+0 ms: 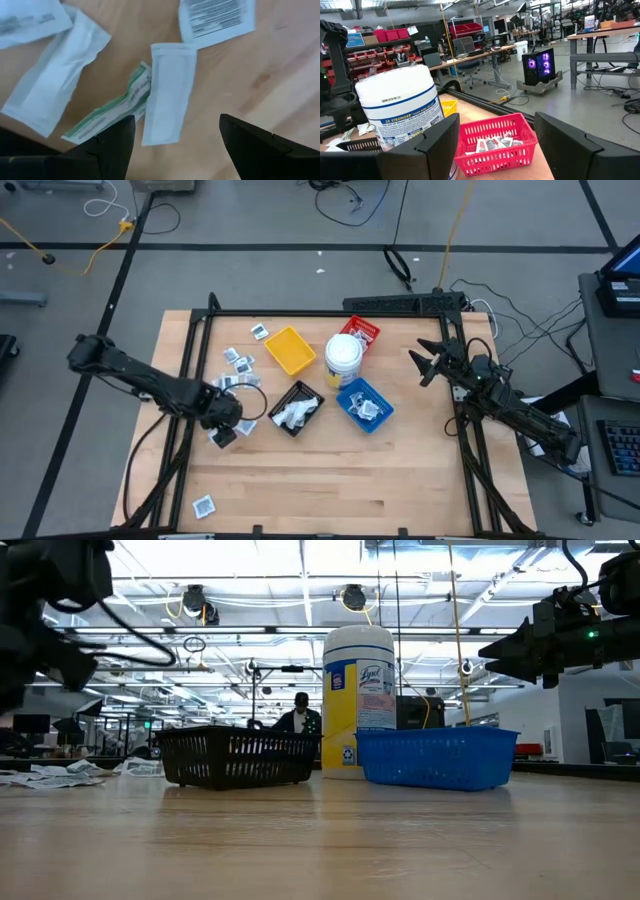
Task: Pick & Place First Aid Supplies
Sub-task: Put the bandage pack into the black bin
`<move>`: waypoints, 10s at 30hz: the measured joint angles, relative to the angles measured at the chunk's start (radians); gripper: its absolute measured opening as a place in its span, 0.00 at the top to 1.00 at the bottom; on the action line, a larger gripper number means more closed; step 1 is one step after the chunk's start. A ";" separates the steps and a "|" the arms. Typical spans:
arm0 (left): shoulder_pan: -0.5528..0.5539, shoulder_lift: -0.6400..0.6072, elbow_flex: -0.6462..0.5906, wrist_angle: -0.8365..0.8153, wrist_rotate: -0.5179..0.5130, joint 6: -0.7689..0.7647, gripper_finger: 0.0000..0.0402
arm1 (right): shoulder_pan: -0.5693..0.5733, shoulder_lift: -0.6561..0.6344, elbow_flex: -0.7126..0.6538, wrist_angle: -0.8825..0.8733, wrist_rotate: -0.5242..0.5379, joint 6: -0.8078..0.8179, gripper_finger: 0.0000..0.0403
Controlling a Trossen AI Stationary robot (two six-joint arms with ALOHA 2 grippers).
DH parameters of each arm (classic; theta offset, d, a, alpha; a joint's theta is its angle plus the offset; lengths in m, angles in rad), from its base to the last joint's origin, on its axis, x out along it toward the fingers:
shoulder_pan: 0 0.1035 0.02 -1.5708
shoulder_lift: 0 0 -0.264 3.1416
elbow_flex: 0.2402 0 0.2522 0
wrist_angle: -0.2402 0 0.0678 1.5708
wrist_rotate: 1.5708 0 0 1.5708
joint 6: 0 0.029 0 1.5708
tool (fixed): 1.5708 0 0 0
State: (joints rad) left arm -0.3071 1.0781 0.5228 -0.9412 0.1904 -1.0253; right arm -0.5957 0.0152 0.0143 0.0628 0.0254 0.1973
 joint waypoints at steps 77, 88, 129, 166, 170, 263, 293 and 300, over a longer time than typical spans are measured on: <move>0.268 0.425 0.696 -0.240 0.001 0.296 1.00 | 0.000 0.000 0.000 0.000 0.000 0.000 0.37; 0.345 0.631 0.856 -0.202 -0.008 0.385 1.00 | 0.000 0.000 0.000 0.000 0.000 0.000 0.37; 0.332 0.503 0.732 -0.161 -0.070 0.501 0.33 | 0.000 0.000 0.000 0.000 0.000 0.000 0.37; 0.094 0.047 0.047 -0.040 -0.046 0.121 0.33 | 0.000 0.000 0.000 0.000 0.000 0.000 0.37; 0.061 0.087 0.041 -0.015 -0.064 0.121 0.33 | 0.000 0.000 0.000 0.000 0.000 0.000 0.37; 0.331 0.781 0.947 -0.179 -0.095 0.436 1.00 | 0.000 0.000 0.000 0.000 0.000 0.000 0.37; 0.319 0.823 0.914 -0.051 -0.126 0.461 0.26 | 0.000 0.000 0.000 0.000 0.000 0.000 0.37; 0.325 0.802 0.913 -0.072 -0.088 0.537 0.14 | 0.000 0.000 0.000 0.000 0.000 0.000 0.37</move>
State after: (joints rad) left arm 0.0179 1.8805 1.4361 -1.0134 0.1019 -0.4887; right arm -0.5957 0.0151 0.0139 0.0631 0.0254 0.1971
